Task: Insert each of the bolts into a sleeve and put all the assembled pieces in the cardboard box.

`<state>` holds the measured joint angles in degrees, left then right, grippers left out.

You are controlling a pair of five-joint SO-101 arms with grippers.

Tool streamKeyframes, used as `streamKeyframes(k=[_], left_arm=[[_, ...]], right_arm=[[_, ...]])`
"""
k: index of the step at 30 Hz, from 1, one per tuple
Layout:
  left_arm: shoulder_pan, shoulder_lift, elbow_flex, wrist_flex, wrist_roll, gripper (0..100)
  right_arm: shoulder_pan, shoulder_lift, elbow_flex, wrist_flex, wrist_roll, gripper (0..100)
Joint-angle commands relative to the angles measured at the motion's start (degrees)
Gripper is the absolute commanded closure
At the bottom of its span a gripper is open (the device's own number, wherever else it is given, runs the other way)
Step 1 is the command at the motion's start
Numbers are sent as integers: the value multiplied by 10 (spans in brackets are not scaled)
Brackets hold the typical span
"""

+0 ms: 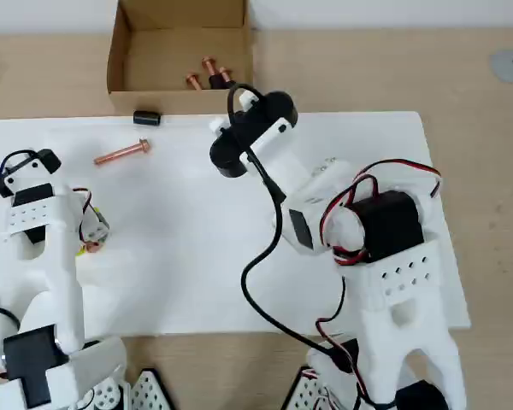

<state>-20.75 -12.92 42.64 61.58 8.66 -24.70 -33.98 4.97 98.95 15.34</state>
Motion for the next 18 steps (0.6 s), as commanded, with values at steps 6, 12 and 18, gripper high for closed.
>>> streamKeyframes(k=[6, 12, 18], left_arm=[[3, -3, -18, -7, -4, 960], [5, -7, -19, -4, -5, 965], [1, -7, -40, 11, -5, 984]], right_arm=[[-3, -16, -38, -4, 6, 986], [-3, -16, -38, -4, 6, 986], [-3, -16, -38, -4, 6, 986]])
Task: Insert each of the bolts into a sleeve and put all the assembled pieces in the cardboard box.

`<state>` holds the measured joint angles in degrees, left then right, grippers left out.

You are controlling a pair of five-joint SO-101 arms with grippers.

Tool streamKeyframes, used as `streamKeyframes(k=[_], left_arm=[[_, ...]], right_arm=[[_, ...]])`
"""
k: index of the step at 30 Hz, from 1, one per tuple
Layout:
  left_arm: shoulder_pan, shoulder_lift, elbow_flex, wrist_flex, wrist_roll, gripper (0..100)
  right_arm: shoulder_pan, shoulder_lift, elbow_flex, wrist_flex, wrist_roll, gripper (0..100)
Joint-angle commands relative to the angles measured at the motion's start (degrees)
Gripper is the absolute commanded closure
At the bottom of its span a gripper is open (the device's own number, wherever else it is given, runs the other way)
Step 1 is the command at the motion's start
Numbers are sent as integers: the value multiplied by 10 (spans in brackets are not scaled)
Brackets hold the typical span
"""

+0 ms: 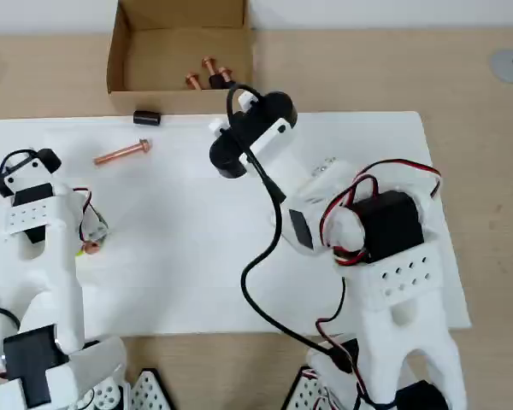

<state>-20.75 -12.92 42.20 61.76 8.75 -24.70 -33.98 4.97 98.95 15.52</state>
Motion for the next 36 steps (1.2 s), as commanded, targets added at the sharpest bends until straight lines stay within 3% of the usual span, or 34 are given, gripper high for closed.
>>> streamKeyframes(k=[1, 16, 25, 29, 36], left_arm=[[1, -7, -45, 18, -6, 984], [-6, -257, -141, 165, -33, 984], [-24, -269, -177, 222, -54, 985], [-21, -262, -235, 302, -67, 985], [-19, -229, -200, 321, -92, 984]], right_arm=[[-3, -16, -38, -4, 4, 986], [40, -17, -38, -4, 12, 986], [40, -17, -38, -2, 11, 986], [40, -17, -38, -2, 11, 986], [40, -17, -38, -2, 11, 986]])
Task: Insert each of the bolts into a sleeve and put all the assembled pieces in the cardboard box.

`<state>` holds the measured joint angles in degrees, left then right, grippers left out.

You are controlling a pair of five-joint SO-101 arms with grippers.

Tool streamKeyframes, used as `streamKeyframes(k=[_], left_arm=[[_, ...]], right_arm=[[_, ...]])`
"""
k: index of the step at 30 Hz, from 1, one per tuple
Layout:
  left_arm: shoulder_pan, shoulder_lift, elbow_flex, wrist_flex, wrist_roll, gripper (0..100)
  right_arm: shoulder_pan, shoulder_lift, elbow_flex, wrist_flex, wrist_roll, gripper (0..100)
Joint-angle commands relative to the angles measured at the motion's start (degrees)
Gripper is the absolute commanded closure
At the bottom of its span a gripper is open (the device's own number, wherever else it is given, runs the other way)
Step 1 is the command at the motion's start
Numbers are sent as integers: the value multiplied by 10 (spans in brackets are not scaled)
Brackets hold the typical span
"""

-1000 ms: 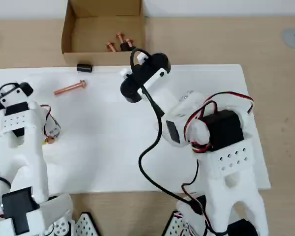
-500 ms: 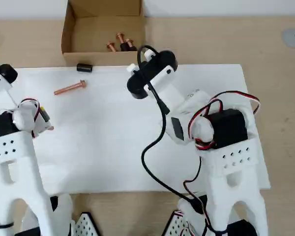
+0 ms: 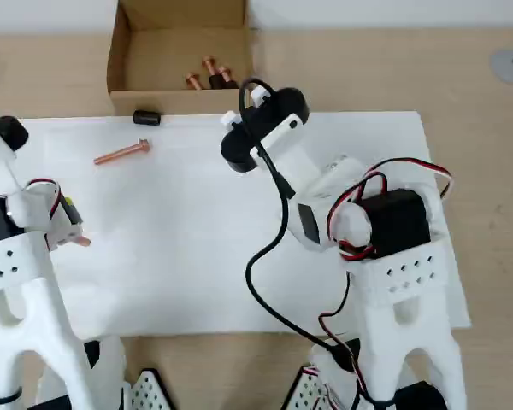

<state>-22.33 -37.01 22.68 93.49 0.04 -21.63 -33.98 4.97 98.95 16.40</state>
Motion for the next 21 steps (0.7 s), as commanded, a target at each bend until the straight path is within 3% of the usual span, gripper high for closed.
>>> streamKeyframes(k=[1, 8, 21], left_arm=[[-4, 22, -4, 4, -4, 984], [-4, 165, -11, -4, 8, 983], [-9, 407, -62, -149, 44, 985]], right_arm=[[9, -17, -38, -2, 3, 986], [9, -17, -38, -2, 1, 986], [9, -17, -38, 7, 2, 986]])
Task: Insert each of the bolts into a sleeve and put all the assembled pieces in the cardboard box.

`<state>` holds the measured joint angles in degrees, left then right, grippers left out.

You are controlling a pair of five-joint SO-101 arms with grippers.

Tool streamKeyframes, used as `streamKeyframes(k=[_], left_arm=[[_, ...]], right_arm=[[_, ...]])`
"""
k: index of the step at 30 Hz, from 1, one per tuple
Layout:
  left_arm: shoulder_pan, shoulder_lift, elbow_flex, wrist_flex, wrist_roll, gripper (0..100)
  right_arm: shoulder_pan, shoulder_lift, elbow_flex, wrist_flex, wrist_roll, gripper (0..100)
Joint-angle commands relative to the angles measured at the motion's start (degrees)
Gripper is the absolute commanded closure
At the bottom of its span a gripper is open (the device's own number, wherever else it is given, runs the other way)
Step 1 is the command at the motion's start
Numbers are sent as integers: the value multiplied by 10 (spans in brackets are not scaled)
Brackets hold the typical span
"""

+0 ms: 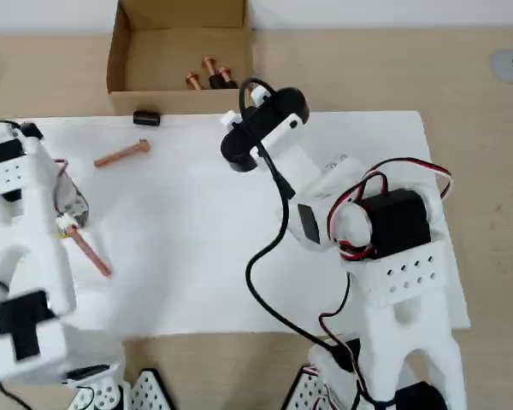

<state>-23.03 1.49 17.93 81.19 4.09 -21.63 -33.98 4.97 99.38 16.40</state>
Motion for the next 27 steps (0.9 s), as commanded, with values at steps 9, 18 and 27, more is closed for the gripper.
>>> streamKeyframes(k=[9, 18, 27], left_arm=[[-4, 74, -5, -86, 4, 984], [-4, 4, 29, -84, 1, 835], [-4, -233, 119, -82, -1, 817]], right_arm=[[9, -50, -36, 6, 3, 986], [9, -60, -34, 19, 3, 986], [9, -60, -34, 19, 3, 986]])
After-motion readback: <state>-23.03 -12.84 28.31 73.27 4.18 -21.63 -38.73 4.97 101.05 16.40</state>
